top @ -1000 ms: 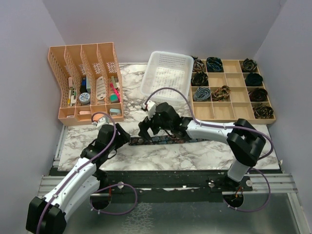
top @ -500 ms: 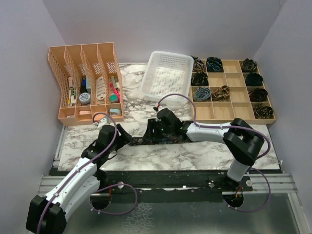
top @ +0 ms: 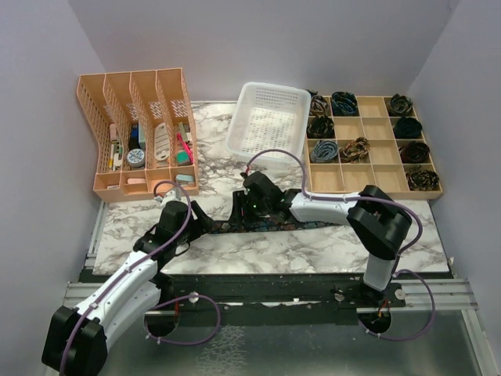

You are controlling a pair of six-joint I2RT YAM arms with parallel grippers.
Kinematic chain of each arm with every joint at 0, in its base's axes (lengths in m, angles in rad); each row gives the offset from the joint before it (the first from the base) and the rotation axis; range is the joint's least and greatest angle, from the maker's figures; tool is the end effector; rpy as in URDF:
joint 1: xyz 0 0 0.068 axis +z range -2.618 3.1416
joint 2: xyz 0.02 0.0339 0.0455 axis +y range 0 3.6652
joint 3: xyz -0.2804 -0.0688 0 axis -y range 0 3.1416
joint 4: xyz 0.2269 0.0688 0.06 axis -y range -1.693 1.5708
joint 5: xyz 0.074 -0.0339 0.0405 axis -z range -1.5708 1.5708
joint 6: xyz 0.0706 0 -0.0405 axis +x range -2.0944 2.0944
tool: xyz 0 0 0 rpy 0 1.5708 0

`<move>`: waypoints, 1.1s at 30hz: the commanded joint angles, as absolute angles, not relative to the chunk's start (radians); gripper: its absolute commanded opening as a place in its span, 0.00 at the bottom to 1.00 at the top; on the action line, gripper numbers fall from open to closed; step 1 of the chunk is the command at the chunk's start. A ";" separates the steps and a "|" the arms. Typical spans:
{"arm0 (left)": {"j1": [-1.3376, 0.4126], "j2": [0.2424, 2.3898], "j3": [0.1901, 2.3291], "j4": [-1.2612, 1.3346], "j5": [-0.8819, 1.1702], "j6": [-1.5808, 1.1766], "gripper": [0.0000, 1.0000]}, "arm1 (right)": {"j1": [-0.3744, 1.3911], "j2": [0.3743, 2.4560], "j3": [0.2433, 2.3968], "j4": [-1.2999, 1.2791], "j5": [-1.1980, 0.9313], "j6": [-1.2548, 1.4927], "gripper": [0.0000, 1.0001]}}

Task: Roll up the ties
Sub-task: Roll the tie at the center of the board.

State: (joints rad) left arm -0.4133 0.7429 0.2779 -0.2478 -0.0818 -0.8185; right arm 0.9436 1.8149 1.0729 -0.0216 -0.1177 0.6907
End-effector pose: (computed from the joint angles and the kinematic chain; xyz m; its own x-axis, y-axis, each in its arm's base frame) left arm 0.1419 -0.0559 0.1606 -0.6602 -0.5051 -0.5560 -0.2024 0.8324 -0.5158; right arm 0.2278 0.3285 0.1768 -0.8568 -0.1040 -0.5051 -0.3996 0.7530 0.5228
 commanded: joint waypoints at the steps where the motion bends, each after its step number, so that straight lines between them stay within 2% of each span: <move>1: -0.408 0.746 0.264 -0.225 -0.054 -0.796 0.73 | 0.959 1.851 1.110 -0.115 -0.071 0.672 0.53; 11: -0.408 0.748 0.257 -0.221 -0.047 -0.787 0.72 | 0.963 1.882 1.115 -0.176 0.037 0.685 0.52; 21: -0.408 0.765 0.223 -0.119 0.043 -0.764 0.71 | 0.964 1.910 1.120 -0.204 0.062 0.680 0.48; 33: -0.408 0.856 0.183 -0.004 0.099 -0.771 0.63 | 0.966 1.914 1.114 -0.206 0.069 0.676 0.45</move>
